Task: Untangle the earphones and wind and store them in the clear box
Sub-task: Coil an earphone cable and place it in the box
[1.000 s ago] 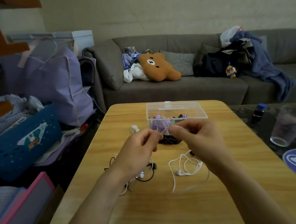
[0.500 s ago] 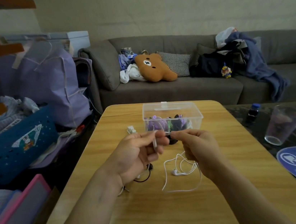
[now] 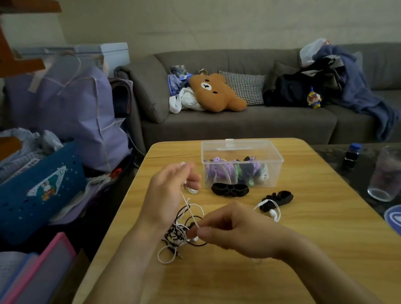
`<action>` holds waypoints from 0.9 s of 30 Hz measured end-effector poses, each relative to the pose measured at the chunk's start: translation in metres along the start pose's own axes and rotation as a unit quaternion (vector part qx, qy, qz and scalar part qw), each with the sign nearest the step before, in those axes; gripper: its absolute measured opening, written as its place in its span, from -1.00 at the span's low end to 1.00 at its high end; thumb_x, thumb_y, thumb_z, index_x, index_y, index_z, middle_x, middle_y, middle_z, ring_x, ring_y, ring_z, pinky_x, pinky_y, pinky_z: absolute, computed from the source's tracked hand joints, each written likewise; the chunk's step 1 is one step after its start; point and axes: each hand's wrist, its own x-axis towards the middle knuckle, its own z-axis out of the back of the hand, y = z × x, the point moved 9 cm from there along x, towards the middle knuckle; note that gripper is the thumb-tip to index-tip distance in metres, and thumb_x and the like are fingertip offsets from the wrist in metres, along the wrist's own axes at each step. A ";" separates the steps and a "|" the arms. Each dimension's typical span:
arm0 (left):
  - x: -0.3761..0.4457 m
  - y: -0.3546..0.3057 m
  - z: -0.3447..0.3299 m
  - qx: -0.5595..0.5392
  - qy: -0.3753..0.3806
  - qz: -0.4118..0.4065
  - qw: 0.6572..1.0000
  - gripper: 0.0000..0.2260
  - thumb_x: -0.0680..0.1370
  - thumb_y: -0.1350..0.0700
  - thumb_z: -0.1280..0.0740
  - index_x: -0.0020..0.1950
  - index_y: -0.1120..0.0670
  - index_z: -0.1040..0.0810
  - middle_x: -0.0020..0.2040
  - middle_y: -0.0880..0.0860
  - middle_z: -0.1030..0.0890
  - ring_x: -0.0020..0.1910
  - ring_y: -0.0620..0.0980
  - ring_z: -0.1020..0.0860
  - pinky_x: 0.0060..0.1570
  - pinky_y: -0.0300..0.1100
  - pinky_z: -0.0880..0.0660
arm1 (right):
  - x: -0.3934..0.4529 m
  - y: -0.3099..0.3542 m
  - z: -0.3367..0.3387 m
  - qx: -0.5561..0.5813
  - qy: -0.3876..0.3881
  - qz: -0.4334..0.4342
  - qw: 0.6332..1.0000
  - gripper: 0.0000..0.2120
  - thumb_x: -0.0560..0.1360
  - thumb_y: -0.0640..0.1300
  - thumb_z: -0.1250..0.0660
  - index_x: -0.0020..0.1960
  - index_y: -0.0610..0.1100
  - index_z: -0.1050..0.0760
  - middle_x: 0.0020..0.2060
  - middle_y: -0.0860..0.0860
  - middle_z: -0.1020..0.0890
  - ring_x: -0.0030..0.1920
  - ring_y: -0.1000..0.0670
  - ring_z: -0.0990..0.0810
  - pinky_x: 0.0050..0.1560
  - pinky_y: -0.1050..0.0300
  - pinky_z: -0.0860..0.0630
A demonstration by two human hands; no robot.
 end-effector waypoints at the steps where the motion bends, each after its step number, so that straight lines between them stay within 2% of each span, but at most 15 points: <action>1: -0.002 0.001 -0.002 0.037 0.007 -0.011 0.999 -0.74 0.68 0.07 -0.19 0.04 0.20 -0.60 -0.06 0.18 -0.67 -0.05 0.12 -0.62 0.02 -0.05 -0.49 | -0.001 0.004 0.004 0.021 -0.007 0.012 1.000 -0.77 0.61 -0.01 -0.33 0.16 -0.07 -0.68 -0.48 0.14 -0.42 -0.44 0.17 -0.33 -0.37 0.32 -0.30; 4: -0.006 0.007 -0.010 0.126 0.055 -0.032 0.990 -0.76 0.70 0.08 -0.15 0.01 0.06 -0.59 -0.12 0.06 -0.65 -0.13 -0.02 -0.62 -0.05 -0.16 -0.53 | -0.006 0.014 0.017 0.044 -0.014 0.048 0.998 -0.78 0.61 -0.05 -0.33 0.14 -0.10 -0.68 -0.44 0.04 -0.42 -0.43 0.11 -0.30 -0.40 0.31 -0.28; 6: -0.010 0.009 -0.019 0.158 0.095 -0.040 0.982 -0.77 0.70 0.07 -0.15 0.02 0.01 -0.59 -0.14 0.01 -0.65 -0.15 -0.11 -0.63 -0.11 -0.27 -0.52 | -0.011 0.015 0.026 0.067 -0.014 0.056 0.996 -0.76 0.58 -0.04 -0.34 0.12 -0.13 -0.68 -0.45 0.05 -0.41 -0.44 0.10 -0.29 -0.42 0.29 -0.27; 8: -0.012 0.005 -0.025 0.149 0.112 -0.048 0.981 -0.80 0.68 0.11 -0.20 0.05 0.05 -0.62 -0.17 0.00 -0.68 -0.17 -0.13 -0.65 -0.13 -0.31 -0.54 | -0.016 0.012 0.039 0.099 -0.029 0.055 0.993 -0.73 0.57 -0.01 -0.33 0.09 -0.15 -0.68 -0.47 0.08 -0.38 -0.45 0.06 -0.26 -0.43 0.26 -0.24; 10: -0.014 -0.001 -0.029 0.133 0.129 -0.051 0.981 -0.81 0.67 0.15 -0.22 0.06 0.12 -0.64 -0.23 -0.02 -0.69 -0.19 -0.06 -0.66 -0.12 -0.31 -0.56 | -0.019 0.006 0.055 0.130 -0.077 0.059 0.987 -0.73 0.59 0.01 -0.32 0.06 -0.14 -0.70 -0.49 0.04 -0.36 -0.44 -0.01 -0.23 -0.42 0.19 -0.21; 13: -0.026 0.002 -0.046 0.073 0.230 0.016 0.970 -0.72 0.71 0.13 -0.14 0.04 0.19 -0.62 -0.21 0.04 -0.68 -0.24 0.07 -0.61 -0.19 -0.27 -0.50 | -0.022 -0.005 0.074 0.195 -0.157 0.060 0.966 -0.73 0.54 0.00 -0.36 -0.07 -0.19 -0.71 -0.50 0.01 -0.34 -0.43 -0.03 -0.22 -0.40 0.14 -0.17; 15: -0.039 0.007 -0.060 0.025 0.309 0.074 0.948 -0.65 0.71 0.07 -0.09 0.07 0.25 -0.59 -0.18 0.13 -0.63 -0.26 0.04 -0.55 -0.28 -0.23 -0.39 | -0.022 -0.011 0.078 0.202 -0.177 0.044 0.962 -0.73 0.54 0.01 -0.41 -0.14 -0.19 -0.70 -0.51 0.02 -0.38 -0.45 0.02 -0.26 -0.41 0.18 -0.21; 17: -0.045 0.011 -0.067 0.009 0.337 0.096 0.937 -0.69 0.69 0.06 -0.11 0.01 0.21 -0.57 -0.25 0.09 -0.57 -0.31 -0.01 -0.48 -0.32 -0.22 -0.33 | -0.020 -0.018 0.077 0.174 -0.182 0.011 0.968 -0.73 0.49 0.05 -0.42 -0.17 -0.16 -0.70 -0.52 0.05 -0.40 -0.47 0.06 -0.28 -0.43 0.22 -0.24; 19: -0.041 0.012 -0.067 -0.024 0.319 0.105 0.941 -0.74 0.71 0.13 -0.11 -0.06 0.17 -0.51 -0.32 0.04 -0.49 -0.37 -0.05 -0.39 -0.36 -0.23 -0.28 | -0.017 -0.029 0.074 0.143 -0.184 -0.034 0.972 -0.69 0.44 0.12 -0.41 -0.18 -0.13 -0.68 -0.53 0.08 -0.39 -0.49 0.07 -0.27 -0.45 0.21 -0.24; 21: -0.034 0.011 -0.064 -0.101 0.270 0.115 0.951 -0.76 0.70 0.16 -0.09 -0.07 0.17 -0.48 -0.33 0.03 -0.47 -0.38 -0.05 -0.36 -0.36 -0.21 -0.25 | -0.016 -0.041 0.070 0.108 -0.183 -0.076 0.974 -0.65 0.45 0.18 -0.37 -0.18 -0.12 -0.65 -0.54 0.12 -0.38 -0.49 0.09 -0.27 -0.44 0.22 -0.24; 24: -0.023 0.013 -0.050 -0.222 0.145 0.131 0.955 -0.77 0.69 0.20 -0.11 0.03 0.24 -0.54 -0.26 0.07 -0.53 -0.37 -0.06 -0.42 -0.40 -0.20 -0.27 | -0.011 -0.045 0.059 0.100 -0.142 -0.094 0.980 -0.66 0.60 0.09 -0.28 -0.10 -0.14 -0.65 -0.52 0.13 -0.36 -0.49 0.13 -0.28 -0.45 0.27 -0.25; 27: -0.017 0.020 -0.031 -0.250 0.008 0.134 0.959 -0.76 0.68 0.29 -0.12 0.16 0.26 -0.57 -0.14 0.08 -0.67 -0.32 -0.09 -0.53 -0.45 -0.28 -0.30 | -0.005 -0.035 0.045 0.044 -0.104 -0.094 0.989 -0.75 0.64 0.02 -0.24 0.00 -0.07 -0.65 -0.51 0.16 -0.41 -0.49 0.20 -0.33 -0.44 0.36 -0.29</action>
